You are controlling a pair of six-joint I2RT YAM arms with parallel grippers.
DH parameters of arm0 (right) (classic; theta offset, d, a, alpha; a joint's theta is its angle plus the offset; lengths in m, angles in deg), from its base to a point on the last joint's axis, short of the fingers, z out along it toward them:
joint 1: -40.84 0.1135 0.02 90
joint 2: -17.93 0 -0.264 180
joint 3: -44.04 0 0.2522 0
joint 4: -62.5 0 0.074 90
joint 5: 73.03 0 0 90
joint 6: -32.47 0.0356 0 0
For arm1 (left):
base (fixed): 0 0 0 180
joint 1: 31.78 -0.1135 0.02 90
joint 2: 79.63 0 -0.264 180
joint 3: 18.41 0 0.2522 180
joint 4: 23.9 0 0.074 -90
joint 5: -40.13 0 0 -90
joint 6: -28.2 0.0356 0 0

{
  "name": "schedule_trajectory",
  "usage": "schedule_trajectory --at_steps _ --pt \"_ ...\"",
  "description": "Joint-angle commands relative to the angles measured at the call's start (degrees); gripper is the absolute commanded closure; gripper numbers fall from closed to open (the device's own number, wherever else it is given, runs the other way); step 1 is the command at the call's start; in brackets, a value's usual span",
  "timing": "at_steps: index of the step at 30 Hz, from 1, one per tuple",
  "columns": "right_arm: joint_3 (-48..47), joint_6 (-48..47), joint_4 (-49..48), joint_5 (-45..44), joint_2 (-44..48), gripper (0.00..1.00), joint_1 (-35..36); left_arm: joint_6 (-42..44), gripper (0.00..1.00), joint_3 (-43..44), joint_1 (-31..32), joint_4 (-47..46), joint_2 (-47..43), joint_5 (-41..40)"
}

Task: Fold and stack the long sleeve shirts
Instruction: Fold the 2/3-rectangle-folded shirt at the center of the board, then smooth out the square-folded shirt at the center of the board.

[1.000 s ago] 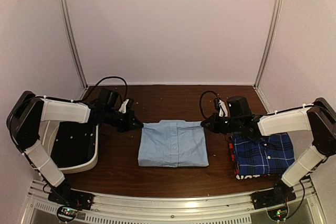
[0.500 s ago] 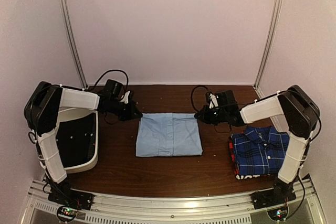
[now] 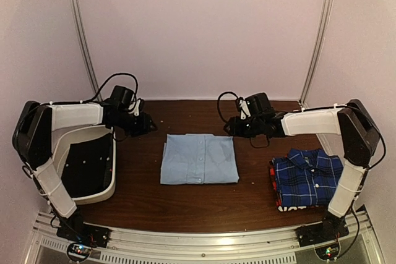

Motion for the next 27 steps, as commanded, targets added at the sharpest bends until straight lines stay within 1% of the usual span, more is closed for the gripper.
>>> schedule_trajectory --at_steps 1,4,6,8,11,15,20,23,27 --pt "-3.0 -5.3 5.2 -3.6 0.8 0.57 6.3 -2.2 0.54 -4.8 7.3 -0.4 -6.6 0.6" --pt "-5.3 -6.9 5.5 -2.6 -2.5 0.59 8.4 -5.1 0.65 -5.9 12.4 -1.5 -7.7 0.2" --pt "-8.2 -7.6 6.5 -1.2 -5.7 0.62 8.9 -6.8 0.71 -6.1 15.3 -2.5 -7.2 0.4" --pt "-11.2 -8.3 6.8 -0.6 -9.1 0.64 9.3 -8.0 0.74 -6.0 17.2 -3.4 -5.9 0.3" --pt "-17.0 -9.3 8.9 -0.8 -14.7 0.64 9.3 -9.1 0.80 -6.2 18.5 -3.5 -3.1 0.3" --pt "-26.0 -10.2 12.2 -0.9 -22.4 0.65 9.0 -9.0 0.82 -7.9 18.8 -3.9 -0.6 -0.5" --pt "-34.5 -10.4 16.0 -0.8 -30.2 0.65 8.2 -8.4 0.83 -9.7 18.8 -2.8 1.2 -3.4" --pt "-37.5 -9.8 17.9 -0.4 -32.6 0.64 7.6 -8.4 0.86 -10.9 18.8 -2.6 2.3 -4.0" --pt "-38.2 -10.0 18.8 -0.6 -31.1 0.60 7.3 -8.4 0.87 -11.7 18.8 -2.0 2.1 -4.8"
